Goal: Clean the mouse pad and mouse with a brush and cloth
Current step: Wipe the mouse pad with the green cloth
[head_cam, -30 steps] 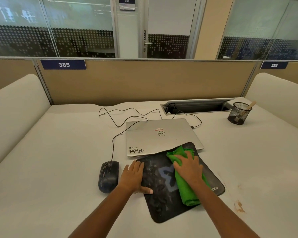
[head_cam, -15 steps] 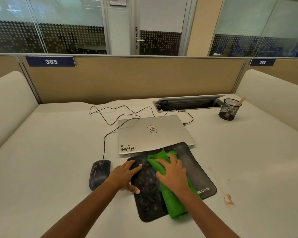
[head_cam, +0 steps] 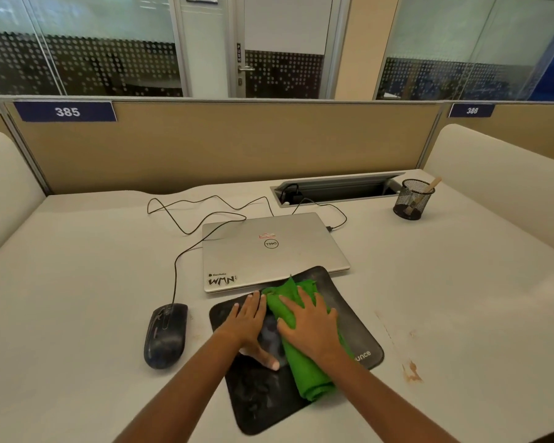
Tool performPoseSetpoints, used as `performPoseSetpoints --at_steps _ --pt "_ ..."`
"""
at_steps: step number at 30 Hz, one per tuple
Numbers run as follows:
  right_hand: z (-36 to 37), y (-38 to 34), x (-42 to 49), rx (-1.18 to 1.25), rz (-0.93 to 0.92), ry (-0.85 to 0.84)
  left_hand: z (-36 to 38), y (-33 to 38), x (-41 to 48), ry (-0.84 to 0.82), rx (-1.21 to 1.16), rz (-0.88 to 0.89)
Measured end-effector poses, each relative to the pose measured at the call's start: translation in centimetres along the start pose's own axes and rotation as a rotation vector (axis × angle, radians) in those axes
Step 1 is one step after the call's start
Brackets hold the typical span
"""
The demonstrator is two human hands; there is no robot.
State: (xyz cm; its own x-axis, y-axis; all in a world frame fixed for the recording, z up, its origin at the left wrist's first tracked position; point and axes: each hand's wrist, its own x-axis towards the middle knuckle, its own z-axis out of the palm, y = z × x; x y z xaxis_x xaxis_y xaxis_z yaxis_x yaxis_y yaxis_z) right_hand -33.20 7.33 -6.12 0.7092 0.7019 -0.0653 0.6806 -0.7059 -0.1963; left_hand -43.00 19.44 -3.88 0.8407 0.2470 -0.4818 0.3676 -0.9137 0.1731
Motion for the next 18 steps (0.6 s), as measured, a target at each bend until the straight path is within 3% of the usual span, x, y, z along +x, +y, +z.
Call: performPoseSetpoints --at_steps 6,13,18 --pt "-1.6 2.9 1.4 0.034 0.260 0.125 0.1 -0.1 0.0 -0.005 -0.023 0.011" --pt "-0.2 0.2 -0.3 -0.026 -0.066 0.093 0.0 -0.1 0.0 -0.004 0.010 0.041" --pt "-3.1 4.9 2.0 -0.013 0.207 0.078 0.0 -0.7 0.0 -0.006 -0.028 0.067"
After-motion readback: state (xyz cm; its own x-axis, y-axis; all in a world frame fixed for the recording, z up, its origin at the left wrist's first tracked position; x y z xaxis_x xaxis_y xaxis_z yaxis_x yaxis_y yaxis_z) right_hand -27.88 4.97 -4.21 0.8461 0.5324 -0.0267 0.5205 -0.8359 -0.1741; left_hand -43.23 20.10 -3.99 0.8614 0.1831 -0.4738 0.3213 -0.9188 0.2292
